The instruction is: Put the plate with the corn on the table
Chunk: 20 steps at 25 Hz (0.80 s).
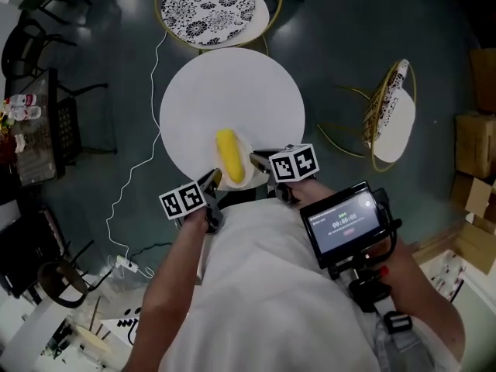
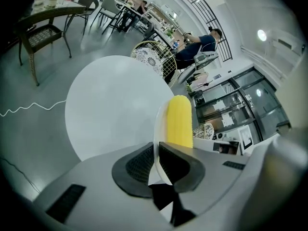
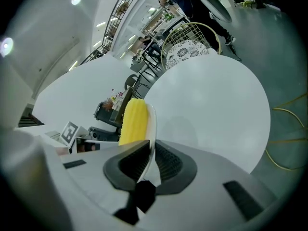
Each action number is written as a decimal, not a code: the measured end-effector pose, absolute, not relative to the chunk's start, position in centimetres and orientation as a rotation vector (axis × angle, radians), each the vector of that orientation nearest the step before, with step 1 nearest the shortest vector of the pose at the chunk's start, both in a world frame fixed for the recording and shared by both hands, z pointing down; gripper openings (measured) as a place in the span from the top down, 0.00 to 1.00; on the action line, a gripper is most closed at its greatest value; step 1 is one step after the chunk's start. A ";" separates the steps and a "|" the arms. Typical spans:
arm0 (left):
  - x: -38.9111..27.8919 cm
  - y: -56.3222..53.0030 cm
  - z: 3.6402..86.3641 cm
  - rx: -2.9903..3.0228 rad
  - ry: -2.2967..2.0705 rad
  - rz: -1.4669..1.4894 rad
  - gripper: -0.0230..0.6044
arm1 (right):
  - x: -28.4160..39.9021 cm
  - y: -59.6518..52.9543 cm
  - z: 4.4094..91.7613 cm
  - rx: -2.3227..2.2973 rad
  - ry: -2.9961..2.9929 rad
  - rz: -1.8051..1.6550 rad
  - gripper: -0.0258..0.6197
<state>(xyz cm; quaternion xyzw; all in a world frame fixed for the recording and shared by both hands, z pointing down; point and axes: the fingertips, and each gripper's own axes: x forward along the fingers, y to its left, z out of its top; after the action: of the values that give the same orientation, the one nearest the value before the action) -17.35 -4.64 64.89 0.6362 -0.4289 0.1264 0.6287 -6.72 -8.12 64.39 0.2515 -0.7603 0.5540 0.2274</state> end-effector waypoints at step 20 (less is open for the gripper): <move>-17.6 -9.8 70.4 1.469 -0.924 0.397 0.90 | -6.7 -12.6 70.3 0.791 -2.034 1.559 0.90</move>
<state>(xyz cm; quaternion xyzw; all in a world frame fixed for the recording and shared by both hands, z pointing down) -17.57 -9.83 70.38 0.6412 -0.4032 0.1731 0.6296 -6.75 -12.58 70.29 0.2872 -0.7385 0.5660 0.2276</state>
